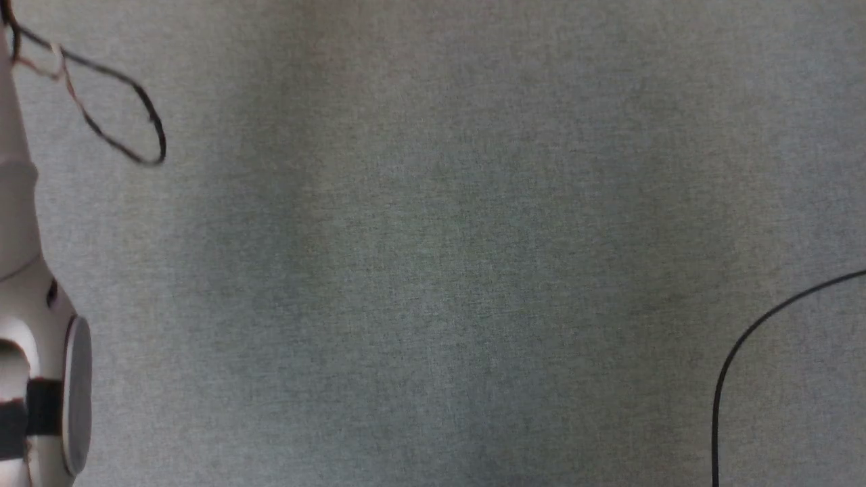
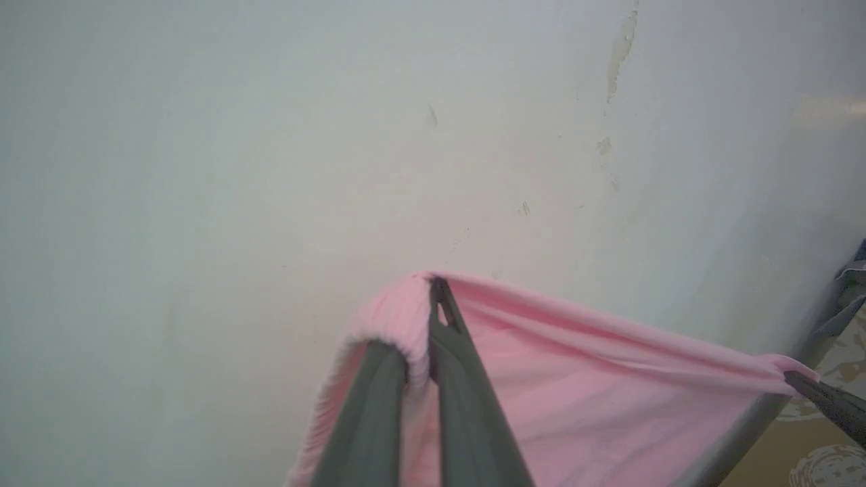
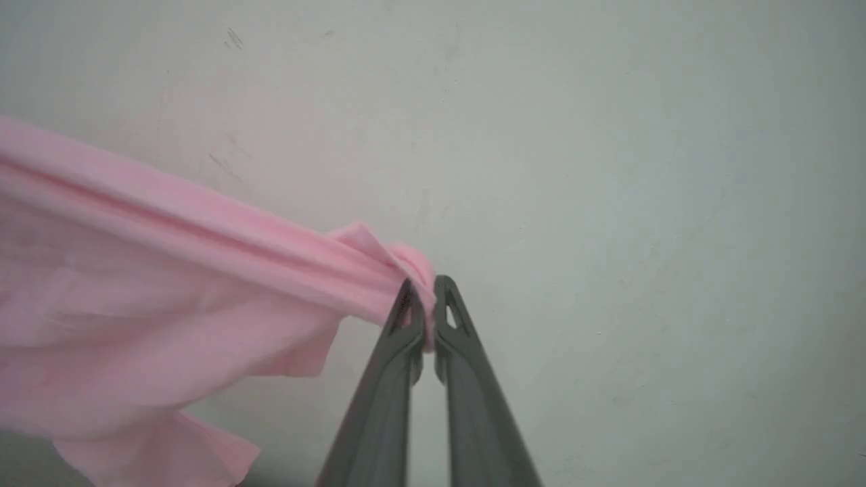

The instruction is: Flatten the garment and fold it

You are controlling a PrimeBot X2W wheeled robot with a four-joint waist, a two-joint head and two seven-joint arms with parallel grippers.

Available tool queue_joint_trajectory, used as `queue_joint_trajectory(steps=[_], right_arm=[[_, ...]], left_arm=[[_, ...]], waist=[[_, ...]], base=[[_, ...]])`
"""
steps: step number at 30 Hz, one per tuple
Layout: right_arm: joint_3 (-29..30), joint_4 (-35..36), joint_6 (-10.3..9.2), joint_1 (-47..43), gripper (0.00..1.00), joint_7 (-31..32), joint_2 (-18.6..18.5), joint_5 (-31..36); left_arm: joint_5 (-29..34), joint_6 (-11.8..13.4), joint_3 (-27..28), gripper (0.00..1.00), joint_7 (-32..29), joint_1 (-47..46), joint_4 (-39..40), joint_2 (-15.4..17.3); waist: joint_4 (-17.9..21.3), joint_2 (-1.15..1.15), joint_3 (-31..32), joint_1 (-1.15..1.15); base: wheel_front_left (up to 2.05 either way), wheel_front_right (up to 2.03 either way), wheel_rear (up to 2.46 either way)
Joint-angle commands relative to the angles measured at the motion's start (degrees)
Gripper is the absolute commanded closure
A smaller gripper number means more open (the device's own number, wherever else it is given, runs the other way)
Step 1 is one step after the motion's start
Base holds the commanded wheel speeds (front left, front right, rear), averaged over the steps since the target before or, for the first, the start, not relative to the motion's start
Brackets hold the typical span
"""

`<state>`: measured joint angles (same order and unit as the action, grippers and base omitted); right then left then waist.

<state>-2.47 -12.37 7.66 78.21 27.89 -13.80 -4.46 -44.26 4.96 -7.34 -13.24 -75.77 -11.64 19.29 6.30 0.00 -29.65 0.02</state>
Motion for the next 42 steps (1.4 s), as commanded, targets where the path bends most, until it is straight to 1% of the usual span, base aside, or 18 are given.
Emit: queue_joint_trajectory(steps=[1,4,7,10,13,14,16,20,23,24,25,27,29,30,33,37,40,42], right_arm=[[1.36,-0.85,-0.17,1.16,1.00,-1.81,-0.29,0.55],[1.46,-2.14,-0.17,0.25,1.00,-2.98,-0.21,-0.04],[-0.56,-2.75,-0.17,-5.14,1.00,-1.82,-0.81,-2.17],[-3.43,-1.84,-0.17,-13.68,1.00,-0.01,-1.36,-5.48],[-5.87,0.18,-0.17,-24.26,1.00,2.50,-2.22,-8.70],[-5.87,0.18,-0.17,-24.26,1.00,2.50,-2.22,-8.70],[-6.73,1.83,-0.17,-31.83,1.00,4.13,-3.15,-10.75],[-6.39,7.53,-0.17,-46.16,1.00,8.50,-5.23,-12.25],[-4.39,12.43,-0.17,-56.62,1.00,11.47,-5.99,-12.60],[-3.34,14.02,-0.17,-60.10,1.00,12.36,-5.84,-12.82],[-1.12,16.93,-0.17,-66.86,1.00,13.92,-5.17,-13.12],[1.63,19.86,-0.17,-73.45,1.00,15.92,-3.70,-12.53],[4.40,22.82,-0.17,-79.71,1.00,17.68,-1.97,-11.84],[4.40,22.82,-0.17,-79.71,1.00,17.68,-1.97,-11.84],[7.33,26.98,-0.17,-88.12,1.00,21.20,0.62,-10.57],[10.41,32.86,-0.17,-96.03,1.00,26.87,3.65,-9.39],[11.60,38.23,-0.17,-96.69,1.00,27.88,4.28,-8.73],[11.30,40.82,-0.17,-95.09,1.00,27.39,3.64,-8.29]], left_arm=[[0.64,-0.65,1.18,1.00,2.60,-1.38,-0.88,-0.12],[-0.29,-3.10,1.13,1.00,4.42,-1.31,-3.67,-0.66],[-0.45,-5.79,-1.19,1.00,3.44,3.08,-5.74,-0.58],[0.92,-7.87,-4.23,1.00,2.88,11.20,-6.26,0.67],[1.89,-9.07,-7.86,1.00,1.54,21.80,-5.63,1.72],[1.89,-9.07,-7.86,1.00,1.54,21.80,-5.63,1.72],[2.65,-9.36,-10.47,1.00,0.43,29.11,-4.18,2.40],[2.97,-8.64,-14.07,1.00,-2.06,42.94,-0.58,4.11],[1.79,-7.45,-16.38,1.00,-4.71,52.38,3.31,4.58],[0.95,-7.25,-16.96,1.00,-5.68,55.43,4.64,4.80],[-0.63,-6.29,-18.06,1.00,-7.69,61.16,7.78,5.13],[-1.62,-6.21,-19.25,1.00,-9.70,65.94,10.83,6.58],[-2.16,-4.95,-20.04,1.00,-11.68,69.99,13.45,7.91],[-2.16,-4.95,-20.04,1.00,-11.68,69.99,13.45,7.91],[-2.54,-2.42,-20.89,1.00,-14.05,75.00,17.59,9.39],[-4.32,0.70,-21.60,1.00,-16.75,80.35,23.50,9.90],[-4.61,2.28,-21.30,1.00,-16.43,81.75,27.62,9.39],[-4.63,2.99,-20.92,1.00,-15.82,81.49,29.49,8.60]], waist=[[0.11,0.00,-0.76,-0.02],[-0.28,0.00,-0.03,-0.02],[-0.69,0.00,1.63,-0.02],[-0.69,0.00,4.07,-0.02],[-0.81,0.00,6.66,-0.02],[-0.81,0.00,6.66,-0.02],[-1.23,0.00,8.49,-0.02],[-1.69,0.00,11.40,-0.02],[-2.28,0.00,13.52,-0.02],[-2.45,0.00,14.16,-0.02],[-2.73,0.00,15.38,-0.02],[-3.23,0.00,16.47,-0.02],[-3.95,0.00,17.38,-0.02],[-3.95,0.00,17.38,-0.02],[-4.62,0.00,18.52,-0.02],[-5.15,0.00,19.67,-0.02],[-5.51,0.00,20.02,-0.02],[-5.75,0.00,20.17,-0.02]], base=[[0.00,0.00,0.00],[0.00,0.00,0.00],[0.00,0.00,0.00],[0.00,0.00,0.00],[0.00,0.00,0.00],[0.00,0.00,0.00],[0.00,0.00,0.00],[0.00,0.00,0.00],[0.00,0.00,0.00],[0.00,0.00,0.00],[0.00,0.00,0.00],[0.00,0.00,0.00],[0.00,0.00,0.00],[0.00,0.00,0.00],[0.00,0.00,0.00],[0.00,0.00,0.00],[0.00,0.00,0.00],[0.00,0.00,0.00]])
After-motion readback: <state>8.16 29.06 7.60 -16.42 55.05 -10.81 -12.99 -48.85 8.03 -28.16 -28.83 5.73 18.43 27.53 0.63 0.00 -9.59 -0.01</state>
